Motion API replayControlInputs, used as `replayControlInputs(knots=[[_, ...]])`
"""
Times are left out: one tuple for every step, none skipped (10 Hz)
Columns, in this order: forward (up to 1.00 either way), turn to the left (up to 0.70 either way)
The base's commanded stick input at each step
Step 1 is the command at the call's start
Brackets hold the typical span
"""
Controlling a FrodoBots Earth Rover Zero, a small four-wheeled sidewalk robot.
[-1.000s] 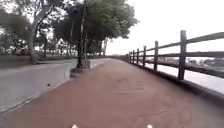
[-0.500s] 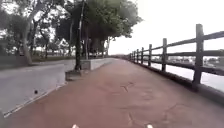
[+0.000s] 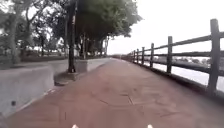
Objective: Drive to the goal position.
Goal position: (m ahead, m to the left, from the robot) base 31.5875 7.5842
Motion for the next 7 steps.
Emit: replayControlInputs(knots=[[1.00, -0.40], [1.00, -0.36], [1.00, -0.12], [1.00, 0.00], [1.00, 0.00], [1.00, 0.00], [1.00, 0.00]])
